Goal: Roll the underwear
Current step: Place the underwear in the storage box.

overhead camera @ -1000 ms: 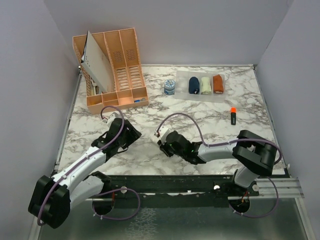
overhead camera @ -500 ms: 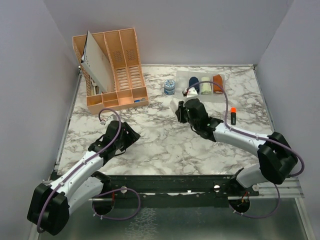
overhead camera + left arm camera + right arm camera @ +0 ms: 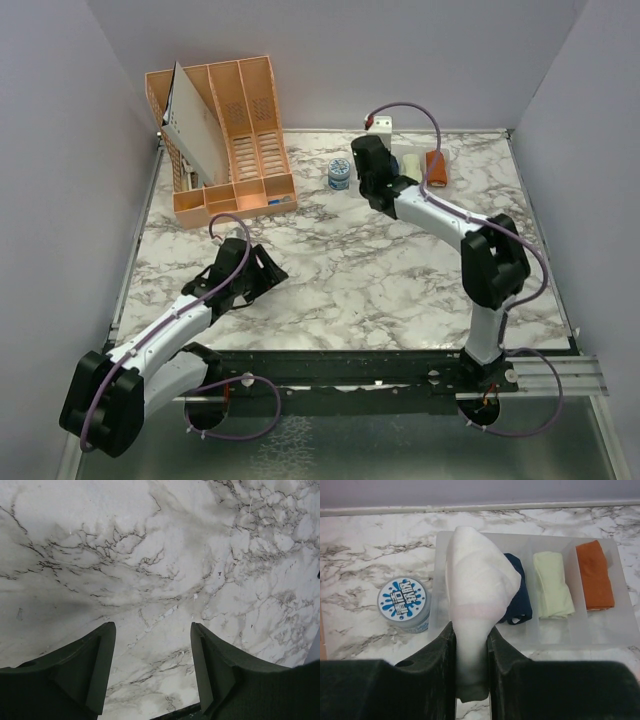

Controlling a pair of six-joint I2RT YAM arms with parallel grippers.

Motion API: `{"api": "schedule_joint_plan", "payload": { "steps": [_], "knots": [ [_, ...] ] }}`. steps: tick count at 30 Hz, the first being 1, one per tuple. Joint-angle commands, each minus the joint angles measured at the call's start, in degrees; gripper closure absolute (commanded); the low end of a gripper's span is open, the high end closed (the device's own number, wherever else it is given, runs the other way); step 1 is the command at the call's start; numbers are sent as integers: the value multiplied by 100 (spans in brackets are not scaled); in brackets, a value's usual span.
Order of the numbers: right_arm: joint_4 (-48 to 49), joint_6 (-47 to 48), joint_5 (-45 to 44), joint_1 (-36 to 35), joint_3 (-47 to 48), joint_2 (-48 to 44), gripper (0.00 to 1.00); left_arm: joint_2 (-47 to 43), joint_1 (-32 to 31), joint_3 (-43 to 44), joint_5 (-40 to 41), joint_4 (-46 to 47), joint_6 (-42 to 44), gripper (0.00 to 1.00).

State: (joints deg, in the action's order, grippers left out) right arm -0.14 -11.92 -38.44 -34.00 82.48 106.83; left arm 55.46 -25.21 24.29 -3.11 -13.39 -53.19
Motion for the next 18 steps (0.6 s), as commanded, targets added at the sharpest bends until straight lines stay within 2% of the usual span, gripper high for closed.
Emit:
{"api": "schedule_joint_plan", "payload": {
  "steps": [1, 6, 18],
  "knots": [
    [-225, 322, -389, 122, 799, 813, 99, 17, 64, 256, -327, 29, 237, 33],
    [-372, 533, -504, 162, 1616, 1643, 100, 17, 98, 302, -413, -54, 289, 33],
    [-649, 653, -165, 358, 2474, 2741, 98, -18, 178, 334, -469, -149, 352, 33]
  ]
}}
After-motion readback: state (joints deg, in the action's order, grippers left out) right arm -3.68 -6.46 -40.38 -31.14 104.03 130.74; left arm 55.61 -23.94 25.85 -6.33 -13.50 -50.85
